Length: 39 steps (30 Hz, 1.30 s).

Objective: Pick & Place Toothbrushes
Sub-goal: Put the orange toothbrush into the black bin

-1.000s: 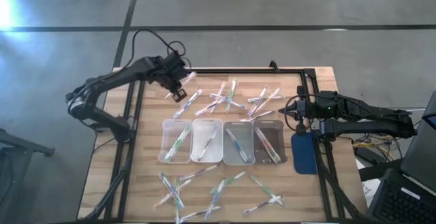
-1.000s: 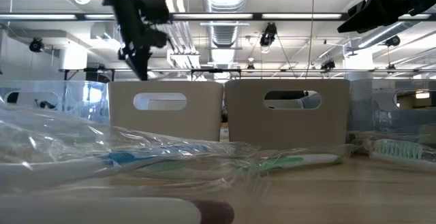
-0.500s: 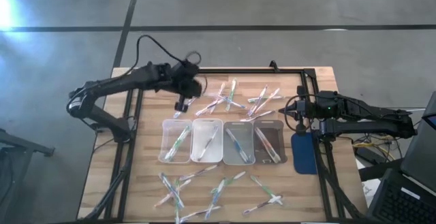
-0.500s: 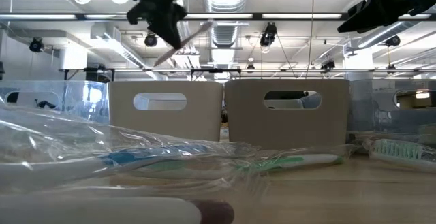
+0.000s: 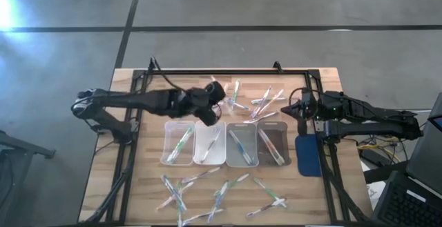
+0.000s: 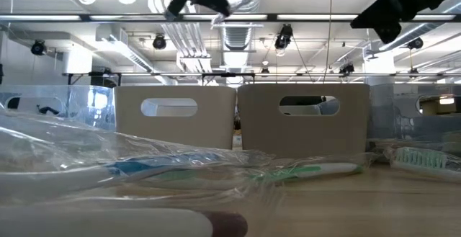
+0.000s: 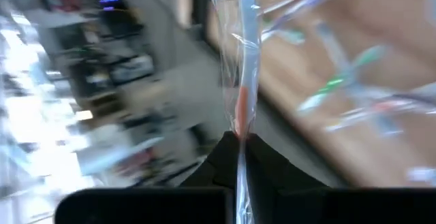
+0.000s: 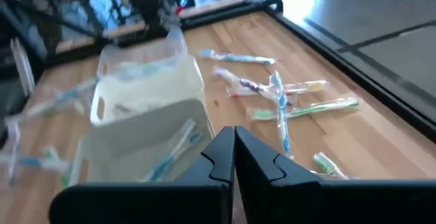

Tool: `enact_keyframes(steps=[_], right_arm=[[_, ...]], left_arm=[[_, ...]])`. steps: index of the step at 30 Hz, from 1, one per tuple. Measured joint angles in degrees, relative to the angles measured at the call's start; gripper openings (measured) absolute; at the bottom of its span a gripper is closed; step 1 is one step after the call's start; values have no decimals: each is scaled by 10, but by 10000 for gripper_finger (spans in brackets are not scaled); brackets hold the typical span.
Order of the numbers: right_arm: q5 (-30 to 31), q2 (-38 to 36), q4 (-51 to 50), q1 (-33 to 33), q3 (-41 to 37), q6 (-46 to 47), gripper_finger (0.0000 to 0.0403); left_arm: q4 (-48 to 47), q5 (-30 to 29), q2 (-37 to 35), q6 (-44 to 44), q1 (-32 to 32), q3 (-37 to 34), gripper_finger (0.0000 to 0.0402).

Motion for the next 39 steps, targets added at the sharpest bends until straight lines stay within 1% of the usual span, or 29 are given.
enact_keyframes(steps=[4, 10, 15, 20, 23, 26, 29, 33, 39], right_arm=[[22, 6, 12, -1, 0, 59, 8], [16, 6, 49, 0, 0, 87, 9], [1, 7, 72, 0, 0, 87, 20], [-4, 10, 83, 0, 0, 87, 59], [-4, 12, 98, 0, 0, 86, 85], [-14, 16, 124, 0, 0, 85, 110], [-28, 27, 159, 0, 0, 84, 130], [-44, 50, 195, 0, 0, 81, 153], [-46, 96, 250, 0, 0, 80, 179]], left_arm=[[68, -56, 26, 84, -30, 0, 14], [128, -109, 72, 190, -52, 0, 14], [207, -112, 112, 292, -60, -1, 14], [317, -112, 149, 406, -70, -1, 14], [376, -108, 166, 454, -74, 0, 14], [418, -87, 180, 482, -75, 0, 14], [444, -60, 192, 492, -76, 0, 14], [447, -35, 198, 492, -76, 1, 14], [448, -29, 198, 482, -76, 1, 14]])
